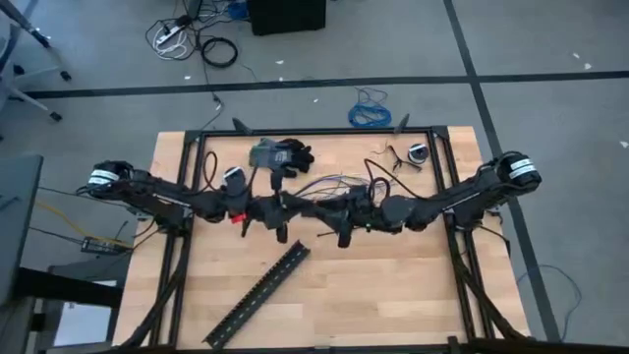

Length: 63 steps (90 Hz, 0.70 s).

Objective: Ziptie cables
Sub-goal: Insert the black zip tie into the locking head

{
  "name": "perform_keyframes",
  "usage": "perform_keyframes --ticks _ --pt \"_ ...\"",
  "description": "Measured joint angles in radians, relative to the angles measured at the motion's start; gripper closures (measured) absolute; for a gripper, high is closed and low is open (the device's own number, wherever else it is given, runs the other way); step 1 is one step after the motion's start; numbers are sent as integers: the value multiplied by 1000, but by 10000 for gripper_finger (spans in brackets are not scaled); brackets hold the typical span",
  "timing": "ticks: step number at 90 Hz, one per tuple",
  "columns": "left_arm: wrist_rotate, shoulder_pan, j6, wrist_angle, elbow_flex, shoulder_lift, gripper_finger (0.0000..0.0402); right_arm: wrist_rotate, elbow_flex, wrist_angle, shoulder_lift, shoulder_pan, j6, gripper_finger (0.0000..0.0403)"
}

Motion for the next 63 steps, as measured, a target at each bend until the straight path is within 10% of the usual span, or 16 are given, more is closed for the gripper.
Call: perform_keyframes --ticks 63 --pt "-463 -207 607 -1 -1 1 401 -42 0 -16 0 22 178 218"
